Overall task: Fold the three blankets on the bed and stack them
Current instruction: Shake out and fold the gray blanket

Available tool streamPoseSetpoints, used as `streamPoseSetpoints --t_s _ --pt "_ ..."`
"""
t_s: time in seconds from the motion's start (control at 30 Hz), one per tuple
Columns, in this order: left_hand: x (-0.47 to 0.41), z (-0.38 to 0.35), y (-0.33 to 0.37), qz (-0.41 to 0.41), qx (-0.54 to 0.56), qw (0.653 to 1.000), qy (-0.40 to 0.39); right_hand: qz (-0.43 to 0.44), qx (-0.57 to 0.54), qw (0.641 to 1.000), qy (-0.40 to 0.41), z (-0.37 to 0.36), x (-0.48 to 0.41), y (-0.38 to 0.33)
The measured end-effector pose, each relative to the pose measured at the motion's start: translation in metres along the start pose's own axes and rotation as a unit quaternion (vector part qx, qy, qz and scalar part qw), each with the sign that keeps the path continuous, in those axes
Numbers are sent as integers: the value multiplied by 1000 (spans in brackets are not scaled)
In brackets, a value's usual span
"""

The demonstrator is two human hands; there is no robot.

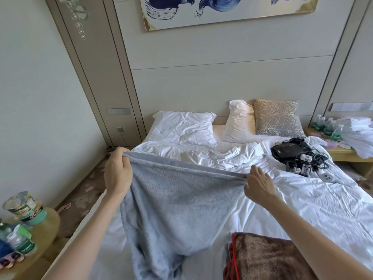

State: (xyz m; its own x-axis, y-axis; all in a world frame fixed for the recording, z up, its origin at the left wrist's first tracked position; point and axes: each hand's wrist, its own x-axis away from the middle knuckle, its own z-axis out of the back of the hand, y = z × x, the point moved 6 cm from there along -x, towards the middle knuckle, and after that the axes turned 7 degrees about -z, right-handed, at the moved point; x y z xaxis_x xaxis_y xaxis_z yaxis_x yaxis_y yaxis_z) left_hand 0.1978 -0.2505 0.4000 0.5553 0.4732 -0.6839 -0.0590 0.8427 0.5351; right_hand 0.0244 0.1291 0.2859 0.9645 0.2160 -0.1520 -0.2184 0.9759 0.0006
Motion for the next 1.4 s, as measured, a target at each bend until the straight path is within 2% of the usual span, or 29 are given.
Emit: streamPoseSetpoints --t_s 0.1,0.17,0.2,0.23,0.27,0.33,0.37,0.4,0.43,0.47,0.57,0.6,0.67,0.7,0.73,0.8,0.83,0.87,0.9,1.0,1.13,1.27,1.4 --pt "3 -4 -7 8 9 1000 4 -65 -101 993 -16 7 -7 8" --pt "6 -5 -14 35 21 999 21 -112 -191 974 -35 10 -13 18" --pt "7 -5 -18 51 26 998 31 -119 -249 960 -52 8 -16 23" --pt "8 -4 -22 68 26 997 39 -118 -344 929 -76 7 -17 26" --pt "8 -4 -26 82 17 995 46 -118 -471 868 -102 4 -16 28" --pt "9 -3 -33 106 -8 993 50 -112 -692 695 -159 -1 -15 29" --pt "9 -2 -36 112 -12 992 50 -98 -756 615 -202 -2 -12 27" --pt "9 -3 -37 116 -7 992 48 -74 -792 557 -240 0 -9 24" --pt "9 -3 -38 117 6 992 46 -44 -812 517 -267 4 -7 21" --pt "8 -4 -38 115 25 992 44 -18 -824 492 -279 6 -6 19" --pt "9 -9 -37 104 77 991 31 -34 -851 452 -265 4 -9 18" --pt "8 -13 -40 108 83 990 22 -49 -854 451 -254 1 -12 18" --pt "7 -23 -51 132 71 989 -7 -64 -843 476 -243 -3 -18 10" --pt "5 -30 -59 144 60 987 -26 -77 -818 521 -232 -5 -20 5" --pt "3 -38 -67 150 50 986 -47 -107 -775 592 -194 -10 -26 3" --pt "-4 -57 -80 147 39 984 -89 -187 -620 757 -84 -18 -42 6" --pt "-9 -66 -86 147 35 983 -104 -199 -522 828 -39 -19 -51 3" --pt "-15 -76 -91 151 34 982 -111 -193 -454 869 -21 -18 -60 -5" --pt "-23 -85 -96 157 37 981 -112 -189 -410 892 -9 -17 -69 -14" --pt "-59 -112 -104 165 47 979 -111 -195 -366 908 55 1 -100 -34" --pt "-149 -136 -92 127 76 985 -91 -163 -366 901 166 68 -158 -52" --pt "-259 -117 -53 72 133 988 -22 -165 -367 867 292 175 -202 -46" --pt "-336 -64 -10 4 193 979 61 -155 -382 808 422 272 -205 -38"
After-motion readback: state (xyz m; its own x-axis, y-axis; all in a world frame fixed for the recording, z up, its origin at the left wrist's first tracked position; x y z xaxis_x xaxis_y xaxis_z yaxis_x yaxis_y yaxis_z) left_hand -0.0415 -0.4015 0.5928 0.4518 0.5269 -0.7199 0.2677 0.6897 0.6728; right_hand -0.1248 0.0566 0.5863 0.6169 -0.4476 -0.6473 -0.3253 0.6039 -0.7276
